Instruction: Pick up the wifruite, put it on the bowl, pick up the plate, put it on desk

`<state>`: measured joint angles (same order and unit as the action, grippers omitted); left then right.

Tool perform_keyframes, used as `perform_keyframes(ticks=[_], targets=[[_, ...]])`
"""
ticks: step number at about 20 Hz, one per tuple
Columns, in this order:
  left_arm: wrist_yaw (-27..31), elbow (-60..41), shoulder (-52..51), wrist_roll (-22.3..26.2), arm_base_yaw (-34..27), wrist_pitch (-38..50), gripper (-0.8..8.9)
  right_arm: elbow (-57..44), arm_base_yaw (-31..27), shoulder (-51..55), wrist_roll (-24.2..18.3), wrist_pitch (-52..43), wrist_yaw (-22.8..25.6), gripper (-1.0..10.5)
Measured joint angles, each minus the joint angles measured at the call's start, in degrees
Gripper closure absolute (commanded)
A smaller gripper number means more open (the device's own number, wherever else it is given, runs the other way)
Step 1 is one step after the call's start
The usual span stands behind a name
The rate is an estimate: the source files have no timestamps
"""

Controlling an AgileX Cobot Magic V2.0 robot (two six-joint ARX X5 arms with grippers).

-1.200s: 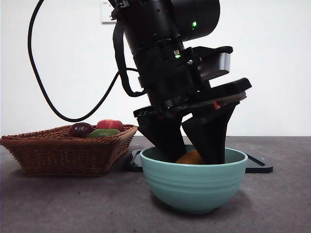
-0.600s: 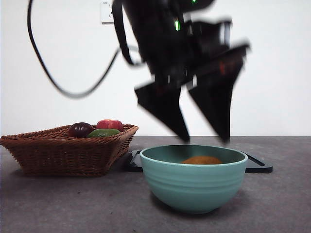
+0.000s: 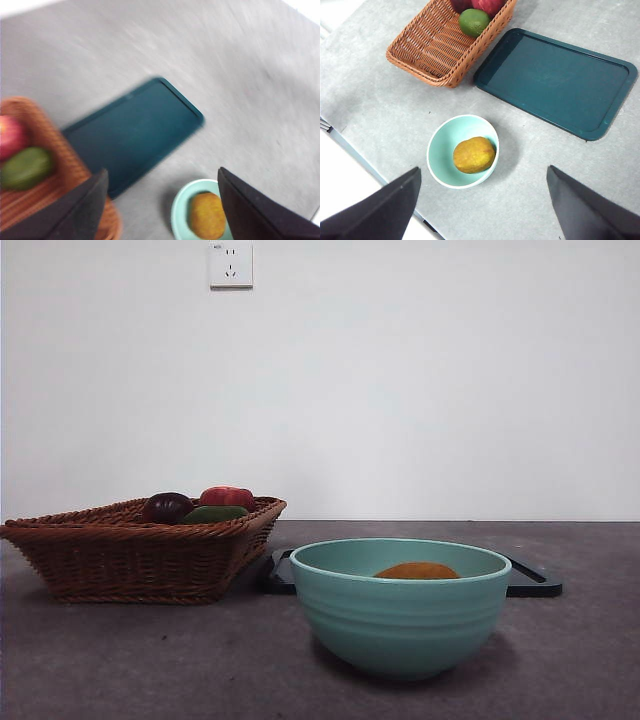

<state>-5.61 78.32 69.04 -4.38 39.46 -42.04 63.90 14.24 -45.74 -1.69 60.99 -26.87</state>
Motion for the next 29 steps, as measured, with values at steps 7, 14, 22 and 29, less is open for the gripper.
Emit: perform_keyframes(ticks=[7,14,22,29], targets=[[-9.4,-19.8,-18.1,-1.0,-2.9,-0.5,4.70,0.0,0.0,0.0,0.0,0.0,0.0,5.4],[-20.0,-27.5,-23.6,-2.6,-2.7,-2.9,4.70,0.0,0.0,0.0,0.0,0.8,0.0,5.4],[-20.1,-27.5,-23.6,-2.6,-2.7,-3.2,4.70,-3.3,4.3,-3.4,2.4,-1.0,0.0,5.5],[-20.1,-27.5,-23.6,-2.6,-2.7,-3.2,4.70,-19.2,12.5,-12.7,10.7,-22.3,6.1,5.9]])
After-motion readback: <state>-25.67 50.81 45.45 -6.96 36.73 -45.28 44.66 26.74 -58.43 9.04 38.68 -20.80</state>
